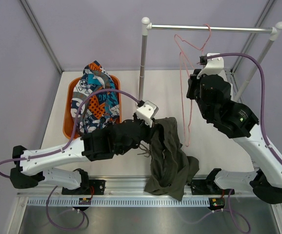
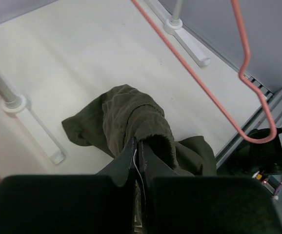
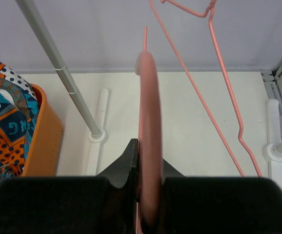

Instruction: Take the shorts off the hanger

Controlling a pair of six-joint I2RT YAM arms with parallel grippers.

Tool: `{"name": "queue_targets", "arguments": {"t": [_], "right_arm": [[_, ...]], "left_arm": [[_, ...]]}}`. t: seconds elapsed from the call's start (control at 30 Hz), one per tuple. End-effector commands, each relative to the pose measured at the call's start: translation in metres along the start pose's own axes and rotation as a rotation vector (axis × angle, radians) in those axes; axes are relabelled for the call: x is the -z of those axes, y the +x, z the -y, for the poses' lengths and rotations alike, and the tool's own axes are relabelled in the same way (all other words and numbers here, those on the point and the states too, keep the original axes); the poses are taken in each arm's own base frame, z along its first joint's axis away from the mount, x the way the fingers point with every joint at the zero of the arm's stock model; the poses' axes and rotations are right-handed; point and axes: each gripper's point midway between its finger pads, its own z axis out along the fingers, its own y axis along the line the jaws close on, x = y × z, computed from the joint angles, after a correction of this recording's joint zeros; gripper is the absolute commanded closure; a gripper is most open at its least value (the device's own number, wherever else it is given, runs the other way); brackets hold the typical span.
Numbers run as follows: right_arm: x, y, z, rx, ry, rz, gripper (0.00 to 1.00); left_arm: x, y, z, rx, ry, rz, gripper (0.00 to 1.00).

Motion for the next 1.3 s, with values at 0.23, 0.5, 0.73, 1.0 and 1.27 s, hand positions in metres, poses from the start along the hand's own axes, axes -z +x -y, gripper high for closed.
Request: {"name": "queue_targets", "arguments": {"t": [0.23,0.5,0.73,1.0,1.27], "right_arm": [[0.007,-0.009,0.001,-0.058,-0.046,0.021,1.0],[0.013,0.005,0.002,-0.062,-0.066,-0.018,1.0],[0.018,0.01,-0.002,-0.067,-0.103,-0.046,1.0],[0.019,0.015,0.0,-0.051,-0.101,-0.058,1.0],[0.02,0.016,0.001,-0.038,-0.102,-0.07,1.0]], "left_arm": [[0.095,-0.2,-0.054,-0.091,-0.217,0.461,1.0],[0.165,-0.317,-0.108,-0.212,-0.463,0.792,1.0],[0.199,-0.362,-0.17,-0.227,-0.63,0.956,1.0],[0.197,-0.375,-0.202,-0.239,-0.725,0.991,1.0],[0.229,-0.394,-0.212,-0.232,-0.758,1.062,1.0]]}}
